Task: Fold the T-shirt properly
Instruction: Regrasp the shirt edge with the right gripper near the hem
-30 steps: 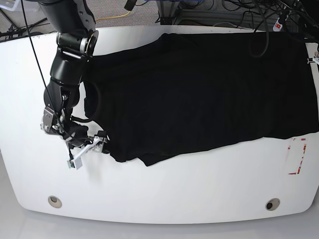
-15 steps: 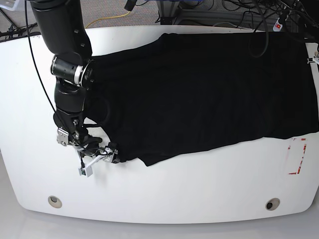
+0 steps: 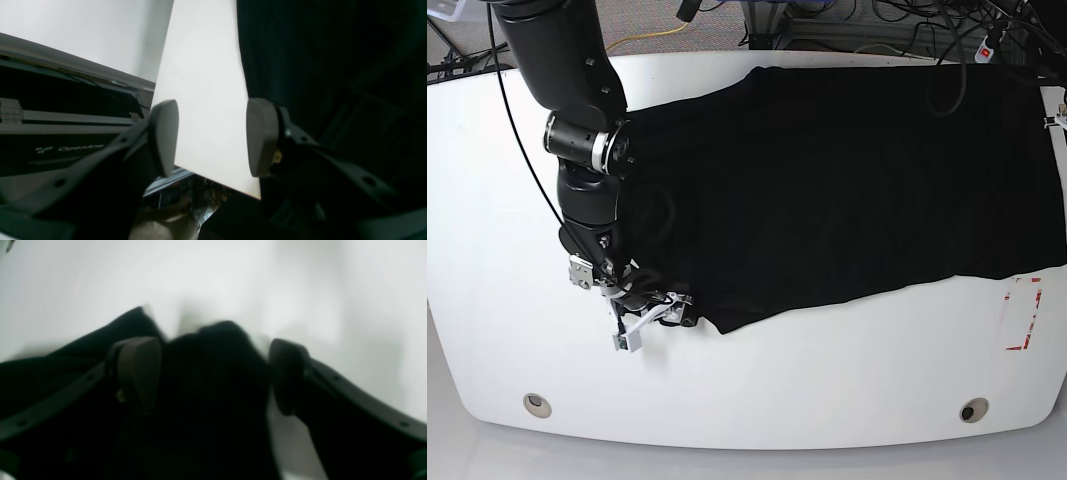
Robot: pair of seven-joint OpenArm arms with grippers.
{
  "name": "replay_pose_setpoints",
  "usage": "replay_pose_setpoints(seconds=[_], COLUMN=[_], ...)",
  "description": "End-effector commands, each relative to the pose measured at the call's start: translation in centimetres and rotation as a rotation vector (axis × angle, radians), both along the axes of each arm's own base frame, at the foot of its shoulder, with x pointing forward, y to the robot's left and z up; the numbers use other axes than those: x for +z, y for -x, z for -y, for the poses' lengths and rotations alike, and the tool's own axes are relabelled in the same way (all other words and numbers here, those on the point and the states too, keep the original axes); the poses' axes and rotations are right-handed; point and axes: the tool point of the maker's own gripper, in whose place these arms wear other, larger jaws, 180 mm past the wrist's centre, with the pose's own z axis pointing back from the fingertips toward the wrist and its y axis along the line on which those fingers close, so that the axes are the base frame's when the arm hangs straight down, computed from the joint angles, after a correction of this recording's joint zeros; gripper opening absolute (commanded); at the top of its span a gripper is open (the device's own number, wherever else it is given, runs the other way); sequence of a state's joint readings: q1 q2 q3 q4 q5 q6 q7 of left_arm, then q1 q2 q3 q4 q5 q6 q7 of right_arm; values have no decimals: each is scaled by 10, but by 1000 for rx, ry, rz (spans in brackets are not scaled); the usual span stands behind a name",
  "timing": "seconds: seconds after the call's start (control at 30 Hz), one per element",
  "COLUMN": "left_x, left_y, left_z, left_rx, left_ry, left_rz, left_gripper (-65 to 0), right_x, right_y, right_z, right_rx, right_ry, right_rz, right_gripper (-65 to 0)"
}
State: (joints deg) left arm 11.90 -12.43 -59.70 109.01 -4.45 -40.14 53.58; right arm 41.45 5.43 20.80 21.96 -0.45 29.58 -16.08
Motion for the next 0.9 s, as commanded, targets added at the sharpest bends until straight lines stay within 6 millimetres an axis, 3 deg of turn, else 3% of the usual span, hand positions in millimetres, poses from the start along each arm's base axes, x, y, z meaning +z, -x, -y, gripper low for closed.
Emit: replay_pose_setpoints(seconds=[0.0,0.07,0.13,0.27,0.33,0.5,0.57,0.73,0.87], left_x=[15,16,12,-3,-1,-23,-35,-37,-54], left_y=[-10,-21,-28,-37,-47,-61,-67,-87,-98], left_z=[-1,4,5,-2,-15,-49,-55,-72,-80], left_rx=[-24,-47,-26,37,70,152,164,172,150], left_ry=[-32,-28,-4,68,90,199,252,308,345], left_rz=[39,51,70,91,121,114,99,152,162], left_gripper=[-307,-258,-201,-162,-161,-161,-161,-161,-160], right_x=[21,22,22,24,24,25,25,23,23], right_y=[-16,-16,-17,-18,-18,-19,-19,-18,-18], right_z=[-3,-7,-8,-8,-8,-6,-5,-4,-4], right_rx=[0,1,3,3,4,3,2,1,1], right_ry=[-9,-14,-15,-15,-14,-10,-9,-8,-8], right_rz=[53,55,58,61,60,61,61,58,58], right_gripper=[-225,-304,-433,-601,-617,-620,-620,-620,-620])
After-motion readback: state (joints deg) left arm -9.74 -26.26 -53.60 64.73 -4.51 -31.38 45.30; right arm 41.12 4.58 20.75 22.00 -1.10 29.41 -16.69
